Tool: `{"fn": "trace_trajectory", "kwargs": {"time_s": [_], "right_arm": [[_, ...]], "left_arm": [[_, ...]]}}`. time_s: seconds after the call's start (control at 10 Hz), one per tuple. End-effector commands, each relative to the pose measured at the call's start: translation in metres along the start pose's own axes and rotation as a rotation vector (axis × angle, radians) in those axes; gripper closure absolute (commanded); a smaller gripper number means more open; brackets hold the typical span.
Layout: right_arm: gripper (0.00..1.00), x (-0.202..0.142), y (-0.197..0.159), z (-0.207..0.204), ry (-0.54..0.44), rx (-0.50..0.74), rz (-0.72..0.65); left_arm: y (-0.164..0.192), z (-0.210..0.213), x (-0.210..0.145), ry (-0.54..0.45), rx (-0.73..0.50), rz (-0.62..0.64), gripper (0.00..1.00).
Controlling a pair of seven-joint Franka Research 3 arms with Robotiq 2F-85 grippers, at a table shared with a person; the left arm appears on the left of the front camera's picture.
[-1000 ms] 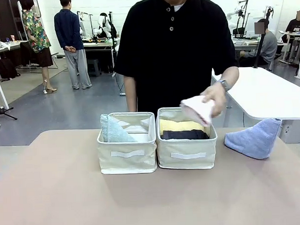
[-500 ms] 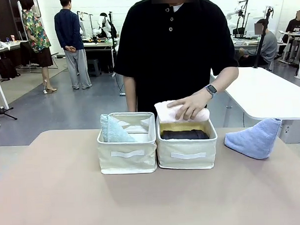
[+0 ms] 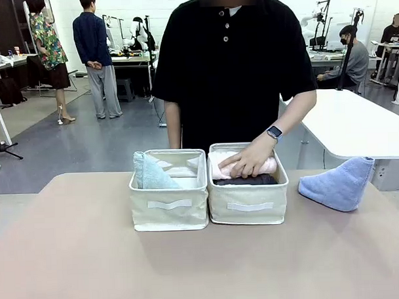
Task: Sort the towels based on their folding style.
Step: Pick up another triangle-folded towel from the table and place it in the left Fabric basket.
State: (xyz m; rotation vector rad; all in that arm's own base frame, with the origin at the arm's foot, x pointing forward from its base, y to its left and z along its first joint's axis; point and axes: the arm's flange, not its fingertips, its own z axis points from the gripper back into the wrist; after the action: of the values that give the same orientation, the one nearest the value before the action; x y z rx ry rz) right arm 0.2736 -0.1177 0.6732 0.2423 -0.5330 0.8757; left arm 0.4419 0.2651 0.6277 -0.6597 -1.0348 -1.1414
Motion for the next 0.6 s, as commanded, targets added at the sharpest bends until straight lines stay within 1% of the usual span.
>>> {"fn": "trace_trajectory", "kwargs": {"time_s": [0.0,0.1,0.2,0.3,0.4,0.5], "right_arm": [[0.0,0.055,-0.037,-0.049,0.121,-0.003,0.036],[0.0,0.07,-0.052,-0.076,0.155,0.018,0.023],[0.0,0.079,-0.066,-0.109,0.177,0.014,0.038],[0.0,0.079,-0.072,-0.122,0.179,0.005,0.054],[0.0,0.075,-0.079,-0.133,0.151,-0.011,0.052],[0.0,0.072,-0.071,-0.13,0.121,-0.01,0.04]], "left_arm": [[-0.001,0.002,0.002,-0.002,-0.006,0.016,0.0],[-0.001,0.002,0.002,-0.002,-0.006,0.016,0.0],[-0.001,0.002,0.002,-0.002,-0.006,0.016,0.0],[-0.001,0.002,0.002,-0.002,-0.006,0.016,0.0],[-0.001,0.002,0.002,-0.002,-0.006,0.016,0.0],[-0.001,0.002,0.002,-0.002,-0.006,0.016,0.0]]}}
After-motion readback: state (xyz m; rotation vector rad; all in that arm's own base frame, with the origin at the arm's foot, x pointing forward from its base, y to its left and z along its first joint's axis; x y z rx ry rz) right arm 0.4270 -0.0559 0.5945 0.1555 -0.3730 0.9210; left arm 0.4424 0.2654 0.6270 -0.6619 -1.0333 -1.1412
